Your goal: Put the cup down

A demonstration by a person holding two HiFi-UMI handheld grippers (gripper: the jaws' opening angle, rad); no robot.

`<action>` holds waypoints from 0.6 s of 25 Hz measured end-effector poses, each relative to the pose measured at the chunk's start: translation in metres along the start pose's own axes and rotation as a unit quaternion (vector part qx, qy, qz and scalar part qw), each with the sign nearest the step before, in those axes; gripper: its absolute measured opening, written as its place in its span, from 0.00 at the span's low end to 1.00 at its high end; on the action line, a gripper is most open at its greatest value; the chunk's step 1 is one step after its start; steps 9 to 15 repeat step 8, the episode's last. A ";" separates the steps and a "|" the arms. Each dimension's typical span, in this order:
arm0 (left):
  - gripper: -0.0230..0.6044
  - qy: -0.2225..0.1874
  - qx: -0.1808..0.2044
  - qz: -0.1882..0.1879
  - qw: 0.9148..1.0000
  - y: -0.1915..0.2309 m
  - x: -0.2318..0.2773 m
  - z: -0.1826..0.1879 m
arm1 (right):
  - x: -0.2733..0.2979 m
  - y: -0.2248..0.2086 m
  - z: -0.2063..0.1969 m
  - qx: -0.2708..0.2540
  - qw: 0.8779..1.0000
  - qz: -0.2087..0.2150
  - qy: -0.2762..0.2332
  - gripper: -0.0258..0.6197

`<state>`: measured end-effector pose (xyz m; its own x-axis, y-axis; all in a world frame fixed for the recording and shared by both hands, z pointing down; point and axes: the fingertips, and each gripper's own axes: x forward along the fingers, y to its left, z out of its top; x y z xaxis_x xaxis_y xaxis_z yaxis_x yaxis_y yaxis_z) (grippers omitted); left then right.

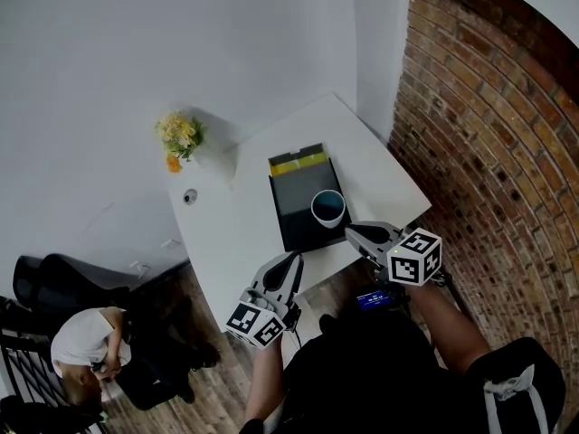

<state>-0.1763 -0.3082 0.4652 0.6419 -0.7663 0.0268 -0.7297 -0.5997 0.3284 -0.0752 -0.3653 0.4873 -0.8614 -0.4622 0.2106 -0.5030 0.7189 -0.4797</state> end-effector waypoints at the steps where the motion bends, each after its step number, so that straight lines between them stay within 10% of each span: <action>1: 0.05 0.000 0.000 0.000 1.000 0.000 0.000 0.000 | -0.001 0.000 0.000 0.000 1.000 -0.001 0.000 0.06; 15: 0.05 -0.001 -0.001 0.005 1.000 -0.001 -0.003 -0.002 | -0.004 -0.001 -0.004 -0.003 1.000 -0.004 0.000 0.06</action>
